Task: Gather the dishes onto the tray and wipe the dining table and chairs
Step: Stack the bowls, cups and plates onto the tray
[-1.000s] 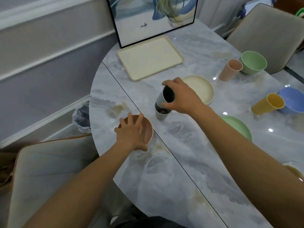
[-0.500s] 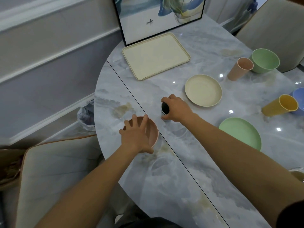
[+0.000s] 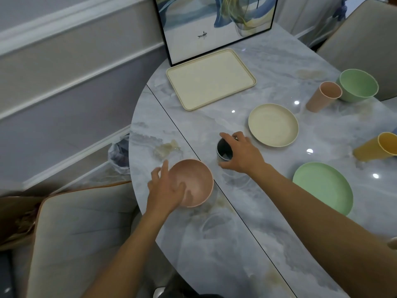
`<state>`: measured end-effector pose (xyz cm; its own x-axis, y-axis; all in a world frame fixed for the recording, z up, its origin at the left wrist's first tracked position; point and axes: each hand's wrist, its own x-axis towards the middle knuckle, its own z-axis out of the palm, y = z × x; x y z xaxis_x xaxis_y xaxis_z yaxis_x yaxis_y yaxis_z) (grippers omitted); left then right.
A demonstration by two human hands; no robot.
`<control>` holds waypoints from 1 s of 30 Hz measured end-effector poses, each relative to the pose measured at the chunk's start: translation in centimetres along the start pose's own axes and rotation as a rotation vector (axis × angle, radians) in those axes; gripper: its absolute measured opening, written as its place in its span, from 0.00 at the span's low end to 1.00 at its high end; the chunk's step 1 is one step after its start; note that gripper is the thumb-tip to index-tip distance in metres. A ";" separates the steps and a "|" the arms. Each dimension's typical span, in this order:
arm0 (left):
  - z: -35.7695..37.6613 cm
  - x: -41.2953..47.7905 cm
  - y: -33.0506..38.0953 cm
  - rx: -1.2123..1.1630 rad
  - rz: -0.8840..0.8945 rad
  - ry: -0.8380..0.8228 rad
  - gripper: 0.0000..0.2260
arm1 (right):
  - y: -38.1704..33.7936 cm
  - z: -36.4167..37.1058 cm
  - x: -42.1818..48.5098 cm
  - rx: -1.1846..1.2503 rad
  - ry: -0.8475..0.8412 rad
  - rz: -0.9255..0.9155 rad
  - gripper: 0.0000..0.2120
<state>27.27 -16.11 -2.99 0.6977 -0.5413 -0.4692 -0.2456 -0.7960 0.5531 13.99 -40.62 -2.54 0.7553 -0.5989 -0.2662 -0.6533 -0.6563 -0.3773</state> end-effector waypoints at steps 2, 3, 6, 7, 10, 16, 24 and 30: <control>-0.3 0.4 -1.0 -0.236 -0.151 -0.109 0.32 | 0.1 0.2 0.1 0.045 0.021 0.009 0.43; -0.4 0.5 -1.2 -0.374 -0.208 -0.159 0.28 | 0.0 0.1 0.3 0.067 0.024 0.014 0.42; -0.5 0.4 -1.3 -0.620 -0.260 -0.194 0.20 | 0.0 -0.2 1.3 0.113 0.041 0.016 0.42; -0.7 0.6 -1.3 -0.653 -0.254 -0.183 0.19 | -0.1 -0.5 1.7 0.136 0.053 0.014 0.41; -1.6 1.8 -1.2 -0.709 -0.249 -0.156 0.19 | -0.4 -1.8 3.6 0.214 0.081 0.002 0.41; -5.0 7.6 1.5 -0.835 -0.233 -0.013 0.18 | -0.8 -4.9 9.4 0.256 0.141 -0.040 0.40; -9.6 20.5 7.3 -0.909 -0.173 0.167 0.25 | -2.1 -6.5 19.1 0.296 0.178 -0.132 0.43; -11.1 29.5 11.5 -0.855 -0.139 0.186 0.30 | -2.8 -6.6 24.3 0.281 0.210 -0.210 0.41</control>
<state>52.49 -38.23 -2.88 0.8000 -0.3429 -0.4924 0.3847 -0.3366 0.8595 33.86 -56.35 -2.09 0.8250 -0.5649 0.0182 -0.4247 -0.6409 -0.6395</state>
